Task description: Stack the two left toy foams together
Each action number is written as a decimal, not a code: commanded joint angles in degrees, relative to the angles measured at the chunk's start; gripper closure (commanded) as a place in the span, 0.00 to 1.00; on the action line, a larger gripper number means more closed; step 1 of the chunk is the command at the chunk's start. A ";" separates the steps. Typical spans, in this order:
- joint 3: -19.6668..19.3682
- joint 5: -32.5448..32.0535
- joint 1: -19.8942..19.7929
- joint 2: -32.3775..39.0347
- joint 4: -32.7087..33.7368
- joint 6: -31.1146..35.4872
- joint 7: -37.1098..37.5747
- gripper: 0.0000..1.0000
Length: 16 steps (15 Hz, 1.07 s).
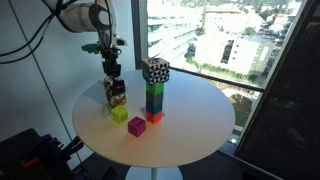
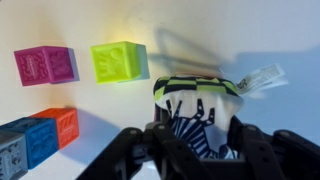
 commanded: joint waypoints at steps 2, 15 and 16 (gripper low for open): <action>0.58 2.45 -0.91 -1.18 -1.02 -1.61 -3.01 0.10; 0.58 6.45 -2.83 -6.60 -1.61 -6.51 -5.64 0.00; 0.65 7.08 -3.02 -7.06 -1.70 -6.46 -6.21 0.00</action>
